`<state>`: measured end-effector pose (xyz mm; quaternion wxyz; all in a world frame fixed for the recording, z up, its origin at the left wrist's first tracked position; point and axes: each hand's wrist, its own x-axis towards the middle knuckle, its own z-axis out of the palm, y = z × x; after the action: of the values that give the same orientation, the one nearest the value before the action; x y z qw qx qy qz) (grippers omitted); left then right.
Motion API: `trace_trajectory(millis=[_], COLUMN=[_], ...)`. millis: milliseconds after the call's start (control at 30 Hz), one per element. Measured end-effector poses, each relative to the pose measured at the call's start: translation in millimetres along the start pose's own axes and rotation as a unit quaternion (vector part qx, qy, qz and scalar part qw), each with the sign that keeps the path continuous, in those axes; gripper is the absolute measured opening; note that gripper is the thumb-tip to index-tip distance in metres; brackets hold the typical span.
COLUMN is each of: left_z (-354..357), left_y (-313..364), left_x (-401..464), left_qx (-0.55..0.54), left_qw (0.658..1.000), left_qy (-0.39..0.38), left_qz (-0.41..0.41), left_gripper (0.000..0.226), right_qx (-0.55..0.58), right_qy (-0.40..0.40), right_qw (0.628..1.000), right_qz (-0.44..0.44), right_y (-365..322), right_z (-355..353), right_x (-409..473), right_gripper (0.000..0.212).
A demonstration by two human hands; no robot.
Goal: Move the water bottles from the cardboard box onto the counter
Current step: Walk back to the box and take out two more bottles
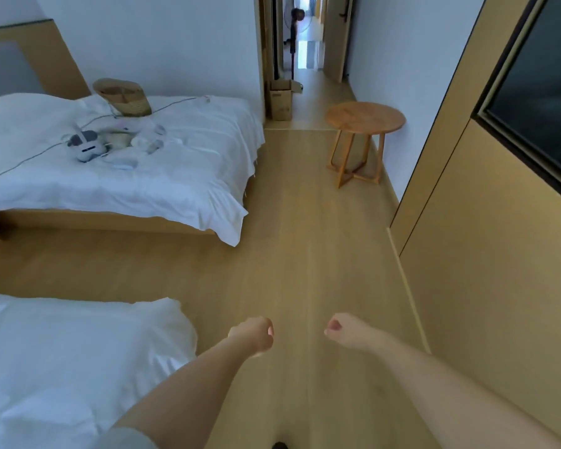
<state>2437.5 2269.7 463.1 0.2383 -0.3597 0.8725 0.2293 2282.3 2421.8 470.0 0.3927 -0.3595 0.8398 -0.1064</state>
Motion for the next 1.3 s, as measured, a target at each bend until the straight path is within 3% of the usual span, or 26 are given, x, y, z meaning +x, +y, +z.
trace_trajectory(millis=[233, 367, 567, 767, 967, 1167, 1300], left_z=[-114.7, -157.7, -241.4, -357.1, -427.2, -501.8, -582.3], left_y=[22.7, 48.4, 73.2, 86.8, 77.5, 107.8, 136.1], left_x=[137.8, 218.1, 345.8, 449.7, 568.6, 724.6, 818.9], left_qx=[0.019, 0.029, 0.039, 0.003, -0.012, -0.005, -0.004], left_qw=[0.999, 0.997, 0.998, 1.000, 0.999, 0.999, 0.998], left_qy=[-0.023, -0.034, -0.042, -0.004, -0.030, -0.050, -0.048], left_qz=[0.035, 0.061, 0.040, 0.015, -0.022, 0.011, 0.041], left_gripper=[0.037, 0.036, 0.033, 0.035, 0.035, 0.036, 0.034], right_qx=[0.028, 0.027, -0.025, -0.063, -0.031, -0.019, -0.050], right_qy=[0.031, 0.008, -0.009, -0.018, -0.071, -0.093, -0.077], right_qw=[0.998, 0.997, 0.998, 0.998, 0.997, 0.995, 0.996], right_qz=[0.041, 0.067, 0.058, 0.010, -0.033, 0.009, 0.013], right_y=[-20.4, -9.8, -10.7, -60.2, -97.4, -104.3, -112.9], right_z=[-104.8, -157.7, -259.1, -378.3, -452.9, -538.3, -614.6], right_x=[112.5, 190.4, 333.3, 458.2, 573.5, 701.9, 783.0], right_gripper=[0.032, 0.035, 0.033, 0.035, 0.027, 0.019, 0.035])
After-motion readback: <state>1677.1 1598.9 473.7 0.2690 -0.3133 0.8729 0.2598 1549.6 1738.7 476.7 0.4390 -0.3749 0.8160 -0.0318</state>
